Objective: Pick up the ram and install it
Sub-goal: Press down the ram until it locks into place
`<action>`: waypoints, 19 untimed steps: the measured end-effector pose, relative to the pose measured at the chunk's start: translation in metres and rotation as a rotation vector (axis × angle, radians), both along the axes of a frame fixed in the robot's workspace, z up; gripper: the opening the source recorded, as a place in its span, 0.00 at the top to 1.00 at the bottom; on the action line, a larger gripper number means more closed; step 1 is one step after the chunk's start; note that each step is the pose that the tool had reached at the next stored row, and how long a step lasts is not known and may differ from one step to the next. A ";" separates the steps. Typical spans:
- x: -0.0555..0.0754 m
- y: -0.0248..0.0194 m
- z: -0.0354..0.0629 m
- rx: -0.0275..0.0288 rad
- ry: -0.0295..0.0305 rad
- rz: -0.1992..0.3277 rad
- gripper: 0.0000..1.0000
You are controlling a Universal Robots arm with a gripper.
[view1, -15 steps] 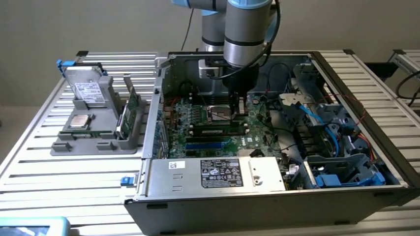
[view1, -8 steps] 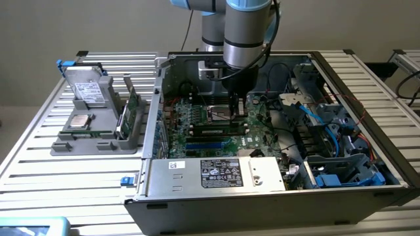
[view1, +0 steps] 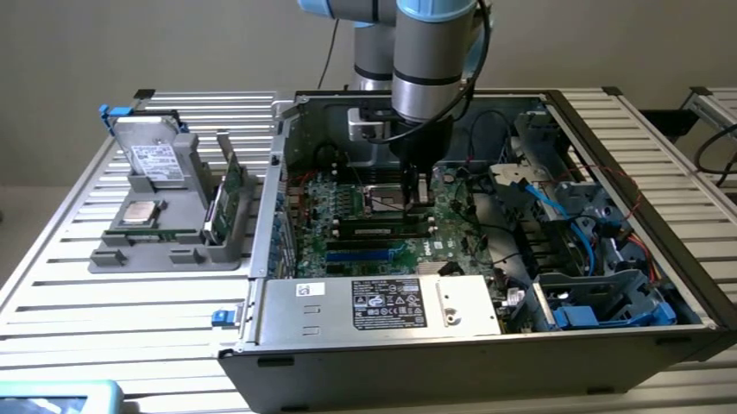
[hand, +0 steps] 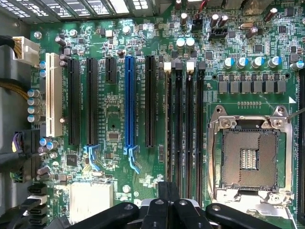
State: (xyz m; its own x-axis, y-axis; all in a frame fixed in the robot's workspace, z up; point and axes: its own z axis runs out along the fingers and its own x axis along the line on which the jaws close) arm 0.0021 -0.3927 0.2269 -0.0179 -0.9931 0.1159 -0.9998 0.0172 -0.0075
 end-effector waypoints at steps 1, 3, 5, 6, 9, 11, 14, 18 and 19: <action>-0.001 -0.0001 0.0039 -0.0009 0.0003 0.000 0.89; -0.005 -0.0003 0.0099 -0.0018 0.0008 0.001 0.89; -0.013 -0.0006 0.0115 -0.0018 0.0008 0.000 0.89; -0.017 -0.0008 0.0116 -0.0016 0.0007 0.000 0.89; -0.031 -0.0014 0.0117 -0.0016 0.0008 0.000 0.89; -0.040 -0.0017 0.0117 -0.0016 0.0005 0.001 0.89; -0.051 -0.0025 0.0117 -0.0015 0.0005 0.000 0.89; -0.057 -0.0026 0.0112 -0.0011 0.0004 0.000 0.89; -0.057 -0.0026 0.0112 -0.0013 0.0005 0.000 0.89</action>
